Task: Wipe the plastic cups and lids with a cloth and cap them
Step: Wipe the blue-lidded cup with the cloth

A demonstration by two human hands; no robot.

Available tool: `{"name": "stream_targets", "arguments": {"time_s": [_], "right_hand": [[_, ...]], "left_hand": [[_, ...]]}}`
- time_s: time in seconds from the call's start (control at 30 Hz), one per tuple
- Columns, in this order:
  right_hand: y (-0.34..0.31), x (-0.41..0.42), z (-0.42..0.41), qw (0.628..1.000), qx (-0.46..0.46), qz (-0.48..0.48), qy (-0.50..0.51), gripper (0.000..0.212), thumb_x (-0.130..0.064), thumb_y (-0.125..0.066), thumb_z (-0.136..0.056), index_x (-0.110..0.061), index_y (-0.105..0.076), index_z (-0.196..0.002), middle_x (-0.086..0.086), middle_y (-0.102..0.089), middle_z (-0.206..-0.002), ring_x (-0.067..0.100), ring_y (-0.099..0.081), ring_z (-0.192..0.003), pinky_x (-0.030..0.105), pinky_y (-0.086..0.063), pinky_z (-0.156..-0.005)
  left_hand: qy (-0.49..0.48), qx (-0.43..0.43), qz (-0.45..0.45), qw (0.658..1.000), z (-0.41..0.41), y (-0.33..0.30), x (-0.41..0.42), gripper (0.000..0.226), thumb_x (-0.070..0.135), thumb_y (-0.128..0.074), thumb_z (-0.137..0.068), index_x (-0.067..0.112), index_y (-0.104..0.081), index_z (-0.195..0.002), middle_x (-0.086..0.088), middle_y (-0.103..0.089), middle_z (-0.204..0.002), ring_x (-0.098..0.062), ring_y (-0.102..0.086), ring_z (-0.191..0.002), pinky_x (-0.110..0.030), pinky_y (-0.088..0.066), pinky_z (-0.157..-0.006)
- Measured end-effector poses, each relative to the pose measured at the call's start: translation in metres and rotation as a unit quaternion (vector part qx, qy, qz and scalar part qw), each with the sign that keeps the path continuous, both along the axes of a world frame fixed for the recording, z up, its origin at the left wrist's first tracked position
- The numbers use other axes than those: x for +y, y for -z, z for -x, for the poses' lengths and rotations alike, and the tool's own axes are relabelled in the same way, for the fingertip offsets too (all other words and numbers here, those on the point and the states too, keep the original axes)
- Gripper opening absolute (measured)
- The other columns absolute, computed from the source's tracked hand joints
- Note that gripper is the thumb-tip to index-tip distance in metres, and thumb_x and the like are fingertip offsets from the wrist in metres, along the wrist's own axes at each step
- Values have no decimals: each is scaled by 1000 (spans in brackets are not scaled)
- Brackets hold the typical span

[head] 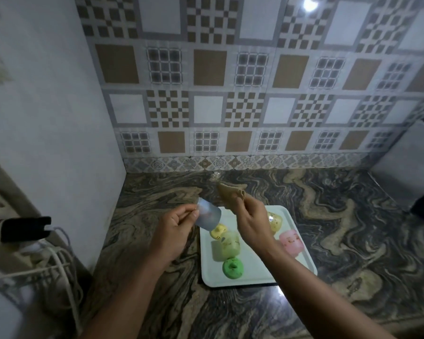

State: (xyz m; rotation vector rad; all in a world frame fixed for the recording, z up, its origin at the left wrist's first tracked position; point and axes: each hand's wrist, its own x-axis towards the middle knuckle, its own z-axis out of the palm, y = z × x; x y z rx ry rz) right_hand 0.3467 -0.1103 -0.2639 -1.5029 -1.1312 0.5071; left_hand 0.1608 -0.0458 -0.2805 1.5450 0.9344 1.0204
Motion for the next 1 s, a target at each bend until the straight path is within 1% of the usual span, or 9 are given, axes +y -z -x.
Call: {"name": "stream_targets", "arguments": {"time_s": [0.17,0.4,0.53,0.6,0.67,0.77,0.87,0.93,1.0], "right_hand": [[15,-19,18,966,-227,-56,-114,47,-38,-58,-107,-19,-60,-150,-4,-58,-152,5,-55,-138,26,-51,-108],[15,-9,7,962,-229,-148,-32,41,-49,-53,-107,-14,-68,-121,-4,-70,-128,15,-68,-120,48,-54,-94],[-2,4,13,996,53,-42,-51,64,-68,-60,-94,-5,-67,-103,-2,-70,-88,13,-65,-80,38,-53,-72],[-13,14,3,949,268,147,-78,67,-69,-58,-96,-6,-75,-108,10,-75,-89,23,-68,-82,37,-53,-73],[-17,14,3,917,315,222,-102,57,-61,-57,-101,-10,-79,-113,20,-79,-99,33,-72,-89,40,-57,-77],[5,9,14,996,75,-27,-31,43,-47,-57,-106,-12,-78,-118,14,-78,-108,22,-73,-104,36,-57,-85],[24,5,21,974,-140,-172,-44,45,-41,-58,-105,-11,-68,-137,-1,-71,-124,11,-67,-117,24,-53,-94],[20,11,19,992,38,-97,-73,52,-54,-61,-100,-9,-75,-121,1,-76,-110,15,-72,-102,29,-55,-85],[1,19,18,953,264,117,-91,59,-64,-62,-97,-8,-77,-110,14,-78,-98,31,-75,-90,40,-59,-75]], "left_hand": [[11,-3,-17,1000,-3,-13,2,20,8,-61,-98,25,-71,-104,10,-77,-94,4,-70,-86,-12,-51,-75],[54,-32,-31,998,-13,-17,-1,15,17,-64,-97,24,-76,-102,1,-78,-98,-19,-73,-97,-33,-56,-86],[77,-41,-49,995,-14,-22,-3,22,6,-63,-95,24,-74,-99,12,-78,-86,1,-68,-78,-17,-50,-71],[73,-38,-47,996,-14,-20,-2,24,7,-64,-94,28,-73,-99,15,-78,-90,3,-69,-82,-15,-50,-74],[71,-34,-49,996,-11,-18,0,24,8,-65,-94,29,-73,-100,16,-78,-95,0,-71,-91,-17,-52,-81],[83,-46,-47,994,-10,-17,5,19,7,-62,-95,20,-73,-104,5,-78,-100,-9,-72,-96,-24,-54,-86],[122,-51,-56,990,-7,-24,8,20,1,-59,-97,12,-73,-106,-3,-78,-100,-12,-71,-95,-23,-54,-81],[140,-48,-66,987,-5,-24,8,19,3,-60,-97,12,-74,-105,-3,-78,-99,-14,-70,-94,-24,-54,-81],[130,-55,-56,988,0,-25,9,19,2,-60,-96,15,-73,-102,4,-78,-97,-7,-69,-93,-21,-53,-82]]}}
